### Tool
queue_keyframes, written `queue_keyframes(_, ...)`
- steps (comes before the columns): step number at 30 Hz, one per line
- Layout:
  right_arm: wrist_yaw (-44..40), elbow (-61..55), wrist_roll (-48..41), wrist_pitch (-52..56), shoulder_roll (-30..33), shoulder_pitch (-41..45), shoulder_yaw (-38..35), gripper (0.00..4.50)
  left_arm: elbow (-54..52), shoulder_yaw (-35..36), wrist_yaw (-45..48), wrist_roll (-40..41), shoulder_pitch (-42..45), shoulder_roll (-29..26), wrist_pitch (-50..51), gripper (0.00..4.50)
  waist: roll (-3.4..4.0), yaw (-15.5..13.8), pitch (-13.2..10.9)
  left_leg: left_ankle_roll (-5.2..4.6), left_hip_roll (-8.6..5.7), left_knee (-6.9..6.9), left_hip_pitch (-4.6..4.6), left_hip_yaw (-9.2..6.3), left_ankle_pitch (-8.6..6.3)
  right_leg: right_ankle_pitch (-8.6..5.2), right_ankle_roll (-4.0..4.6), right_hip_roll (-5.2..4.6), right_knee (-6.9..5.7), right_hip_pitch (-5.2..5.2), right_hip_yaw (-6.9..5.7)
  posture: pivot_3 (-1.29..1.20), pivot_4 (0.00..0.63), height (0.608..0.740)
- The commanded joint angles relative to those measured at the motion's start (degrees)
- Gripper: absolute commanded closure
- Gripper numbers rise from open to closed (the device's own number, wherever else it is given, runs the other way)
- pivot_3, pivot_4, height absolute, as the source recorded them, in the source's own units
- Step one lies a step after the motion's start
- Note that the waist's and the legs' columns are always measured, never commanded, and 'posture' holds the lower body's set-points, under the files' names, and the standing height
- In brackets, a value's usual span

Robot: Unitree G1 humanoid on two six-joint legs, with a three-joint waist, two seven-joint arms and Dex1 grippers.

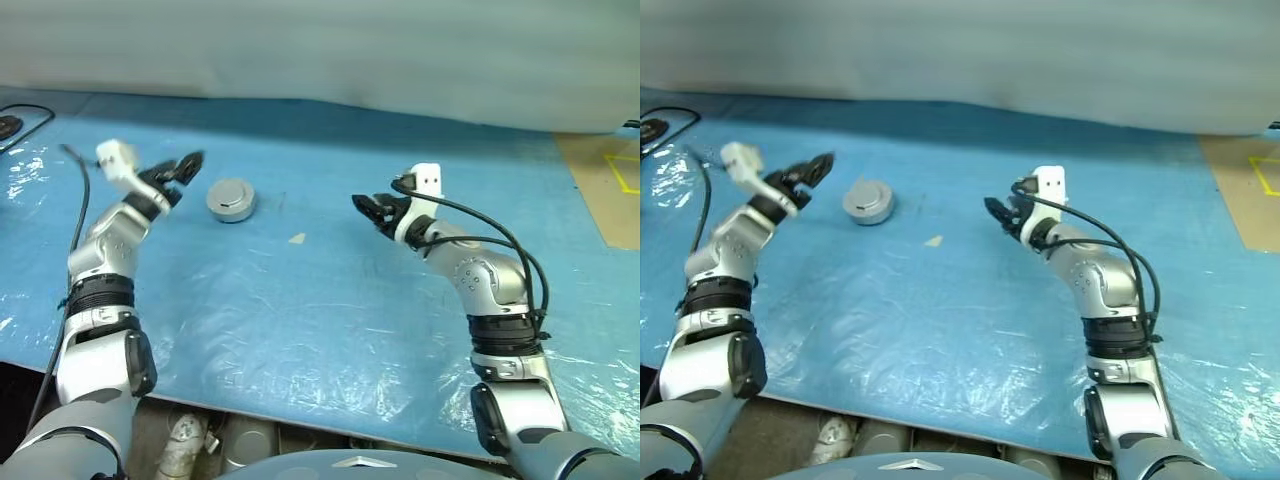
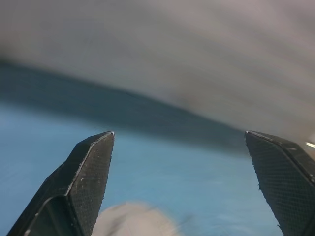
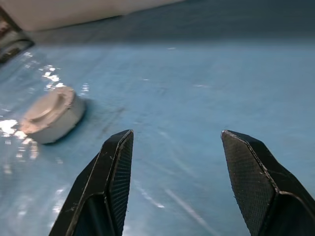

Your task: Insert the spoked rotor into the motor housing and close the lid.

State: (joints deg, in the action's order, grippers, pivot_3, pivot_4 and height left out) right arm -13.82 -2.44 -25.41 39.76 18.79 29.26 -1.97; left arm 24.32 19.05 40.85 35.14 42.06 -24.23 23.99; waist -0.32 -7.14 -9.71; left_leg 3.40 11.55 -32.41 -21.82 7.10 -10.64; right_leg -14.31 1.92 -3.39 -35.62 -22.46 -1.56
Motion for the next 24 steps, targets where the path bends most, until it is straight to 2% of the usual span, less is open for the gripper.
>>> queue_keyframes(1, 2.5, -2.6, 6.0, -4.4, 2.1, -1.2, -0.6, 1.56, -10.1, -5.0, -0.2, 1.0, -2.2, 2.9, 4.4, 0.04, 0.03, 0.4, 0.0, 0.0, 0.03, 0.02, 0.06, 0.0, 0.0, 0.0, 0.0, 0.06, -0.03, 0.0, 0.01, 0.0, 0.15, 0.74)
queue_keyframes(6, 6.0, -6.0, 13.1, -6.7, 3.0, -5.8, 0.9, 1.56, -16.3, -15.6, 2.3, -6.5, -10.9, 5.8, -0.5, 0.04, 0.09, 2.3, 0.0, 0.0, 0.11, 0.1, 0.13, -0.01, 0.0, 0.0, 0.01, 0.26, -0.03, -0.08, 0.15, 0.0, 0.15, 0.74)
queue_keyframes(9, 7.5, -10.8, 15.4, -6.1, 1.6, -10.6, 2.4, 1.56, -16.7, -15.5, -2.5, -7.6, -15.1, 9.2, -1.5, 0.04, 0.09, 2.8, 0.0, 0.0, 0.11, 0.19, 0.08, -0.01, 0.0, 0.0, 0.01, 0.31, 0.07, -0.13, 0.15, 0.0, 0.15, 0.74)
queue_keyframes(14, 9.2, -16.2, 16.8, -4.4, -1.4, -15.8, 2.5, 1.56, -19.7, -16.3, -3.5, -10.0, -20.0, 9.8, -4.2, 0.04, 0.13, 3.1, 0.0, -0.01, 0.12, 0.15, 0.11, -0.02, 0.0, 0.0, 0.0, 0.29, 0.02, -0.16, 0.15, 0.0, 0.15, 0.74)
queue_keyframes(18, 8.9, -16.3, 19.6, -5.2, -0.9, -16.2, 3.9, 1.56, -21.4, -17.7, -3.2, -11.4, -22.3, 10.0, -6.0, 0.04, 0.16, 3.1, 0.0, -0.02, 0.11, 0.08, 0.31, 0.01, -0.01, -0.01, -0.02, 0.23, 0.16, 0.11, 0.19, 0.0, 0.15, 0.74)
queue_keyframes(24, 8.7, -12.2, 20.7, -6.0, -1.3, -12.2, 2.9, 1.56, -20.2, -17.8, -3.6, -11.9, -22.2, 11.5, -8.3, 0.04, 0.2, 3.2, -0.1, -0.02, 0.1, 0.09, 0.49, 0.08, -0.01, -0.01, -0.01, 0.22, 0.17, 0.24, 0.27, 0.0, 0.15, 0.74)
